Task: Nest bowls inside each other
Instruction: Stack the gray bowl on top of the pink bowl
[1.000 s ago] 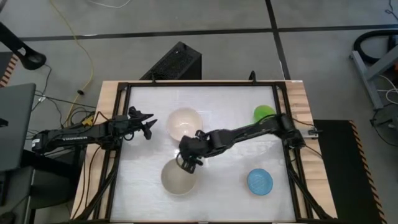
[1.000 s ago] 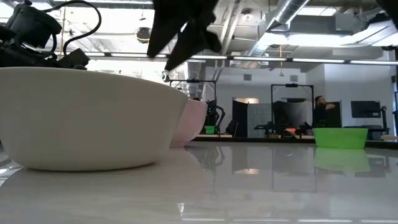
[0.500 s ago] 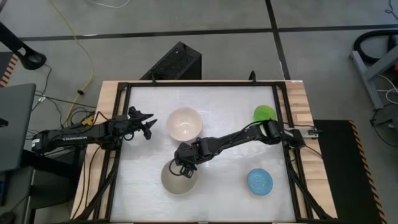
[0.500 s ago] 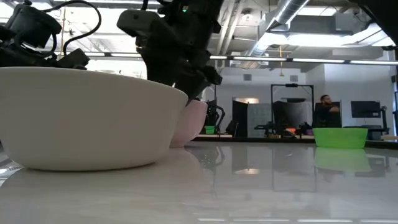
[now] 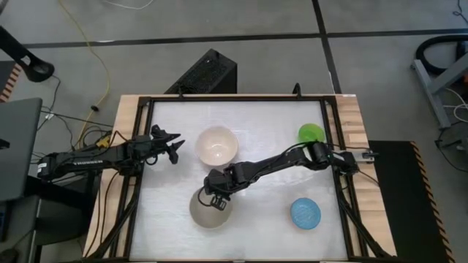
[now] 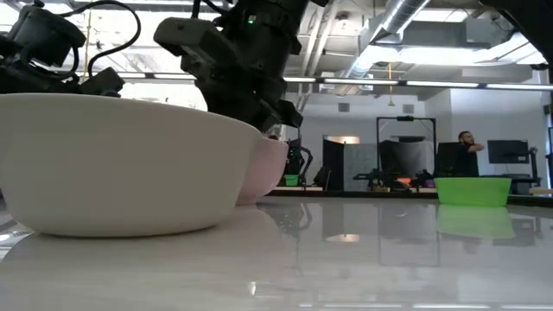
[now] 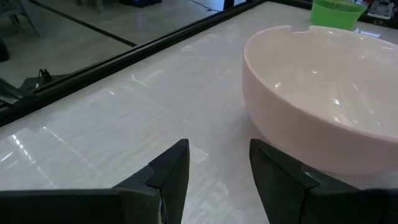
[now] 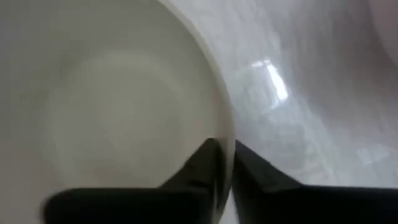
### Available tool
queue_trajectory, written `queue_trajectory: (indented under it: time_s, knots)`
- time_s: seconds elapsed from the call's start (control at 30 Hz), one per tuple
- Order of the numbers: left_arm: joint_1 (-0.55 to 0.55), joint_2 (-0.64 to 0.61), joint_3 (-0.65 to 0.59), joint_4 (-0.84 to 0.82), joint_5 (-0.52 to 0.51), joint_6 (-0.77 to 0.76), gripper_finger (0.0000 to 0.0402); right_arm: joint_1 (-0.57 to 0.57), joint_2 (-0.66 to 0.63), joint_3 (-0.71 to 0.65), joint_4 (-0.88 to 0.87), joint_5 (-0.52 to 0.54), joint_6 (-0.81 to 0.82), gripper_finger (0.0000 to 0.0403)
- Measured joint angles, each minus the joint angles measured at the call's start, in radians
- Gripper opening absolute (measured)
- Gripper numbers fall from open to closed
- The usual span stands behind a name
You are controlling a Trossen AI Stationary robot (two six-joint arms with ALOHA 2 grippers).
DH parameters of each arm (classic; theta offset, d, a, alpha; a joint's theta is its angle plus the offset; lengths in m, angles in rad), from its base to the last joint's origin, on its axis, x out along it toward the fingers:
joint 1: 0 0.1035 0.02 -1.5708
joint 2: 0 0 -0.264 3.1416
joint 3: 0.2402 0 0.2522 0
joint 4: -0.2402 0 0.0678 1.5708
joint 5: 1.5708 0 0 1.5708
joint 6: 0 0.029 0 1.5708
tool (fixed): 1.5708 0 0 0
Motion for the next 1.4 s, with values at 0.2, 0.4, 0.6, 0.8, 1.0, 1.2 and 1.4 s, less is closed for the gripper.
queue_trajectory:
  time_s: [0.2, 0.4, 0.6, 0.8, 1.0, 1.2, 1.4]
  knots:
    - [0.0, 0.0, 0.0, 0.0, 0.0, 0.0, 0.0158, -0.006, -0.045, -0.001, 0.06, -0.023, -0.057, 0.0022]
    - [0.0, 0.0, 0.0, 0.0, 0.0, 0.0, 0.0158, -0.044, -0.175, 0.0, 0.078, 0.024, -0.146, 0.0007]
    - [0.0, 0.0, 0.0, 0.0, 0.0, 0.0, 0.0158, -0.148, -0.254, 0.0, 0.131, 0.071, -0.184, 0.001]
    - [0.0, 0.0, 0.0, 0.0, 0.0, 0.0, 0.0158, -0.274, -0.247, 0.0, 0.122, 0.054, -0.153, 0.001]
    - [0.0, 0.0, 0.0, 0.0, -0.001, 0.0, 0.0158, -0.364, -0.247, 0.0, 0.035, 0.025, -0.135, 0.001]
    - [0.0, 0.0, 0.0, 0.0, -0.001, 0.0, 0.0158, -0.403, -0.25, -0.029, -0.014, 0.011, -0.127, 0.001]
    - [0.0, 0.0, 0.0, 0.0, -0.001, 0.0, 0.0158, -0.424, -0.253, -0.116, 0.028, 0.006, -0.09, 0.0007]
